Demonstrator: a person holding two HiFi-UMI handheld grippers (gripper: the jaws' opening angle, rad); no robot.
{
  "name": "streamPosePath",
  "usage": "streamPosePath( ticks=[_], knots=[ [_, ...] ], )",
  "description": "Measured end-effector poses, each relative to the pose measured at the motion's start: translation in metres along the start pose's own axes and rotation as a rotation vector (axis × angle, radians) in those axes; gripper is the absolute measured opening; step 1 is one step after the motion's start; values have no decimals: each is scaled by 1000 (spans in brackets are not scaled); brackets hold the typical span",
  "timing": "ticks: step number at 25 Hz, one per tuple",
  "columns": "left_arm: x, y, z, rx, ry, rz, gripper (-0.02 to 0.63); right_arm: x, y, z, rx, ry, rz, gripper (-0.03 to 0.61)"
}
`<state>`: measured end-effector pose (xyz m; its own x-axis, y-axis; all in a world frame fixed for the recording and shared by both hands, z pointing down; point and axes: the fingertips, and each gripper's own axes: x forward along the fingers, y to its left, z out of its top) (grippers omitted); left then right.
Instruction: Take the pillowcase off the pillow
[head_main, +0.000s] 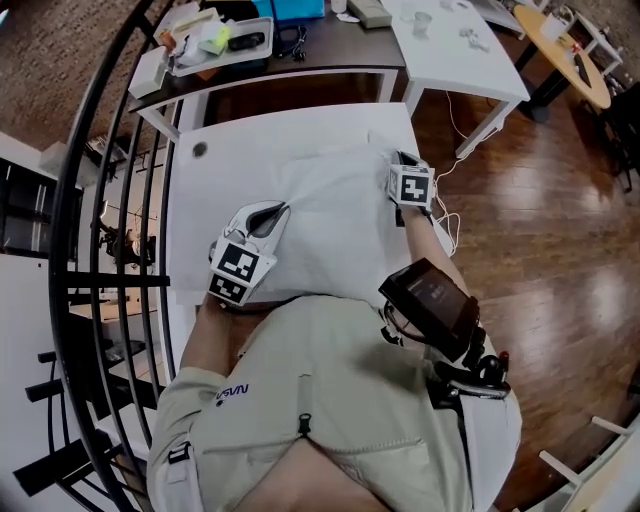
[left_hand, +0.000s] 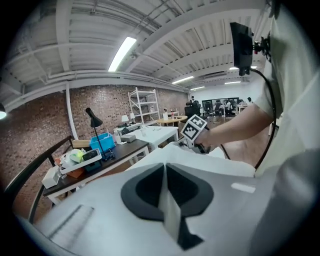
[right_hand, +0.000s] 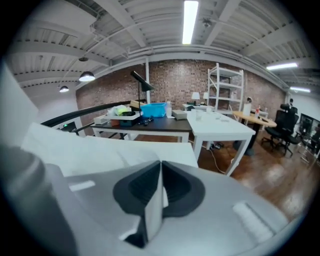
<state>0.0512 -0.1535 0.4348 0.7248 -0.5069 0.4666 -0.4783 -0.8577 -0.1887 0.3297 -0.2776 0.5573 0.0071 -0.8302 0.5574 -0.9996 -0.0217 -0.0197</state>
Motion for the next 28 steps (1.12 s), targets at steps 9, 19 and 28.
streamPosePath(
  ticks=[9,19,28],
  knots=[
    [-36,25,26,-167,-158,64,15,25,-7,-140,-63,371,98,6],
    [71,34,-12,-200,-64,42,8,-67,-32,-106,195,53,66,155],
    [-24,22,-62,-298,-41,90,192,-174,47,-95,300,-82,371,298]
  ],
)
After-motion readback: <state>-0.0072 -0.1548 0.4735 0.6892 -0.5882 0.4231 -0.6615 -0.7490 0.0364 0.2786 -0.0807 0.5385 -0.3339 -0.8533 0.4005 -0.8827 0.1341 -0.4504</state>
